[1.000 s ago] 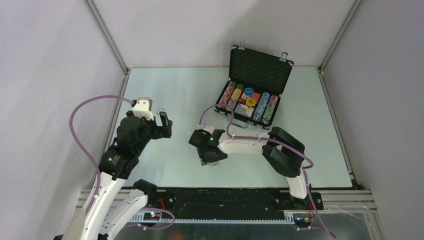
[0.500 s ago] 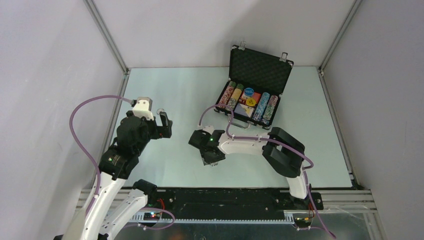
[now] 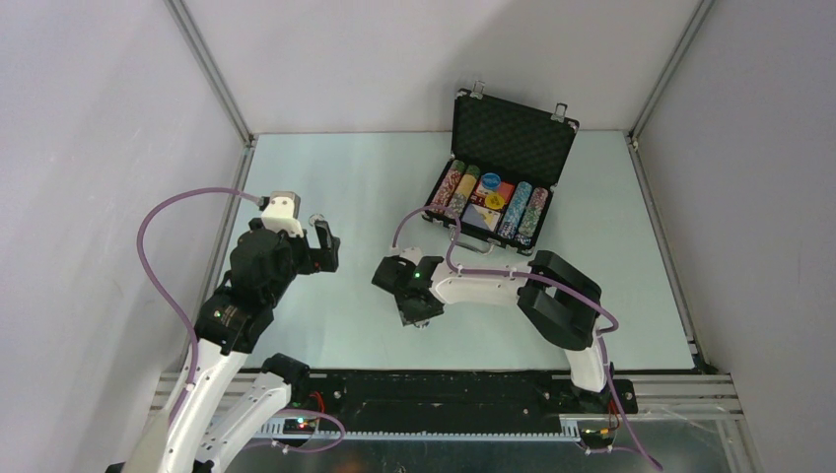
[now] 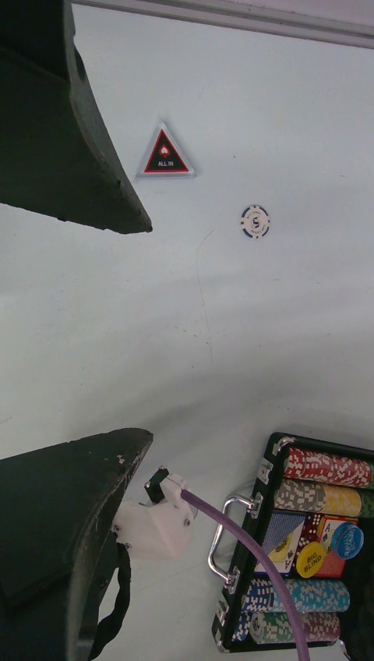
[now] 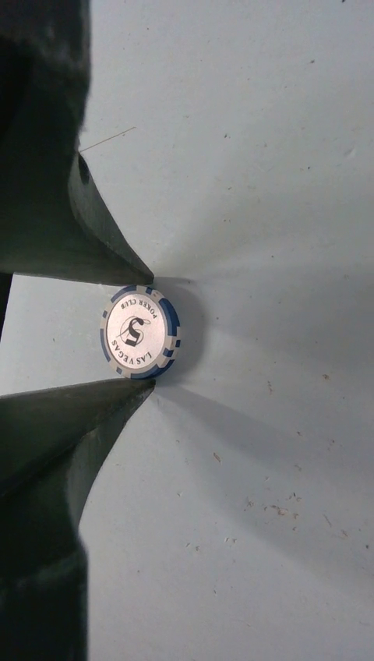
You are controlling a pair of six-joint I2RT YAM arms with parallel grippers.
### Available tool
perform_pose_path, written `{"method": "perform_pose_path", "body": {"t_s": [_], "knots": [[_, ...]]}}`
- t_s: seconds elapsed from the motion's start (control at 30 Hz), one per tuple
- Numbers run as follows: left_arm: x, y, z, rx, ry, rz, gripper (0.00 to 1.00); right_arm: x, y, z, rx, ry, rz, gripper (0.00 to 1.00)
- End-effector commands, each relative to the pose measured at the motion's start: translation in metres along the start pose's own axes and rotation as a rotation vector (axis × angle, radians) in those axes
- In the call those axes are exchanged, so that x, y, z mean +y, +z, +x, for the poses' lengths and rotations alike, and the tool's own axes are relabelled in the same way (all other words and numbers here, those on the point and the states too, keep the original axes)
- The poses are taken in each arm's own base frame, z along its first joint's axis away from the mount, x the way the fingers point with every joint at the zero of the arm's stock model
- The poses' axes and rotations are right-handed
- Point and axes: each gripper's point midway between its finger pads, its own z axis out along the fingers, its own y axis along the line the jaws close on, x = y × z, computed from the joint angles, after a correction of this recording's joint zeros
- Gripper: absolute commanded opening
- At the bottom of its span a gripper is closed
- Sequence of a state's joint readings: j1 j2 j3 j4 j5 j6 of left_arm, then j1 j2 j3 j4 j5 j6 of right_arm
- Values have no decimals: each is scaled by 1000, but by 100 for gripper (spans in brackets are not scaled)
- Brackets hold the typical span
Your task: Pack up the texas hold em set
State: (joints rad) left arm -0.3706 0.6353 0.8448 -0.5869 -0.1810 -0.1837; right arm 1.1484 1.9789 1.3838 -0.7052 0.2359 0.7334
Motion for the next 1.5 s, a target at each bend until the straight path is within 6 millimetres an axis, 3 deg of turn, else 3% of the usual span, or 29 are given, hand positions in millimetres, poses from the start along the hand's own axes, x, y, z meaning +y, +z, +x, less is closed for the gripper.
{"method": "perform_pose_path", "body": {"t_s": [0.0, 0.13, 0.33, 0.57, 0.67, 0.8, 0.93, 1.1, 1.27, 1.43, 1.47], "knots": [[2, 4, -3, -16, -9, -10, 100, -13, 1, 9, 7, -6, 51, 60], [2, 4, -3, -16, -11, -13, 100, -8, -6, -3, -36, 0, 17, 75], [7, 6, -3, -17, -20, -45, 100, -1, -25, -35, -128, 30, -63, 79], [46, 26, 13, 99, -160, -254, 100, -12, -87, -76, -333, 93, -109, 78], [57, 40, 21, 147, -253, -325, 100, -21, -111, -78, -390, 105, -149, 78], [77, 49, 21, 147, -311, -459, 100, -40, -128, -69, -422, 114, -176, 78], [116, 55, 30, 150, -391, -652, 100, -52, -133, -57, -416, 122, -252, 78], [173, 66, 64, 209, -556, -853, 100, -73, -128, -46, -393, 128, -263, 78], [209, 83, 86, 247, -646, -955, 100, -80, -125, -44, -396, 144, -307, 78], [231, 108, 83, 278, -649, -999, 100, -78, -112, -41, -374, 148, -347, 78], [236, 114, 93, 308, -651, -1015, 100, -79, -110, -41, -368, 149, -351, 78]]}}
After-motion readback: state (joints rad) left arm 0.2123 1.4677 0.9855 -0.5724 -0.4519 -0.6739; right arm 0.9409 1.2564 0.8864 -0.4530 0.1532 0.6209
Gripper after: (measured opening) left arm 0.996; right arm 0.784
